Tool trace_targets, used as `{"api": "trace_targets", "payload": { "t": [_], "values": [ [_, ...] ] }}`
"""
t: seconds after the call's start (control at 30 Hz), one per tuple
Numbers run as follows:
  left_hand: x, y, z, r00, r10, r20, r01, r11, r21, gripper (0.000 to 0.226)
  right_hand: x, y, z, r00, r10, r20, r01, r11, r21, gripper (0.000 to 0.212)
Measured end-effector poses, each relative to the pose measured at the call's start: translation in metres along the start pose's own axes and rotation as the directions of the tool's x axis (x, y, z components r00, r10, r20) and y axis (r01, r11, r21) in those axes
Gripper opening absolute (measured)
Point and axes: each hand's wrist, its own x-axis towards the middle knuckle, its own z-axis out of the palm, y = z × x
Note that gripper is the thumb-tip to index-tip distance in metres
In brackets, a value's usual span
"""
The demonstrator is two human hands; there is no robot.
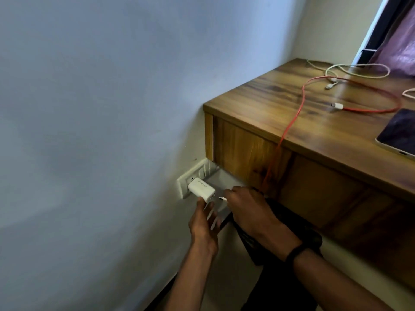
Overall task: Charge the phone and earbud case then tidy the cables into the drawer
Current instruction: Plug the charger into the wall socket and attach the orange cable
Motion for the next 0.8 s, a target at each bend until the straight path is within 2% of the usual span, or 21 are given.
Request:
{"api": "trace_targets", "payload": {
  "t": [0.23,0.57,0.7,0.8],
  "values": [
    [0.011,0.009,0.005,0.998,0.063,0.020,-0.063,0.998,-0.015,0.040,0.018,-0.002,0.034,0.995,0.093,-0.037,-0.082,0.969,0.231,0.017],
    [0.013,0.006,0.008,0.994,0.107,-0.018,-0.107,0.994,0.002,0.034,0.018,-0.001,0.031,0.986,0.147,-0.078,-0.116,0.943,0.311,0.019],
    [0.014,0.004,0.009,0.994,0.111,-0.019,-0.111,0.994,0.002,0.024,0.018,-0.002,0.033,0.985,0.153,-0.074,-0.121,0.937,0.328,0.018],
    [0.014,0.004,0.009,0.993,0.118,-0.021,-0.118,0.993,-0.005,0.028,0.021,-0.003,0.034,0.984,0.160,-0.073,-0.127,0.933,0.338,0.017]
  ]
}}
